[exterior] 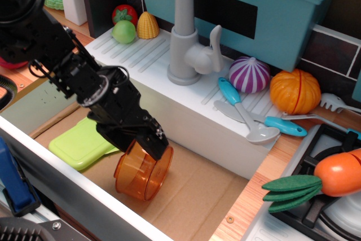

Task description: Flip orange pot upright in sink

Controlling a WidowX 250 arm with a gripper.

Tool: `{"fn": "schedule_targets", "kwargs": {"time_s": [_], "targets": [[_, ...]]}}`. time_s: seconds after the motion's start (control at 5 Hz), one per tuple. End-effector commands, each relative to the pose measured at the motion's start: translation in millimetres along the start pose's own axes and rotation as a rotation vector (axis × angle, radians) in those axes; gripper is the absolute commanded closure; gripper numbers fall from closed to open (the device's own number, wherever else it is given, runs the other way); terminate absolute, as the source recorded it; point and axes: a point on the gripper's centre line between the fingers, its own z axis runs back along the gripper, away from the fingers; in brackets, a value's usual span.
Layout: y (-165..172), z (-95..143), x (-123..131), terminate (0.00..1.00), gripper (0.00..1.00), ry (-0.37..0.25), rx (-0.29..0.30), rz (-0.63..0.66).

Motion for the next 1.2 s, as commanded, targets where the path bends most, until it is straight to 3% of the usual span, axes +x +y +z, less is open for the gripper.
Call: {"fn": "schedule_targets", "kwargs": {"time_s": [0.0,0.4,0.6,0.8,1.0], "targets": [[-8.8,-6.5,-3.4,0.00,1.00,-0.013,-0.004,0.017],[-7.5,-2.4,1.1,0.00,1.00,0.005,0.054,-0.048],[-13.4,3.1,7.8,0.00,1.00,0.045,0.173,-0.132],[-18.6,8.4,12.4,0.00,1.00,0.094,0.342,-0.251],[-25.4,3.7,11.1,0.00,1.00,0.093,0.428,-0.303]]}}
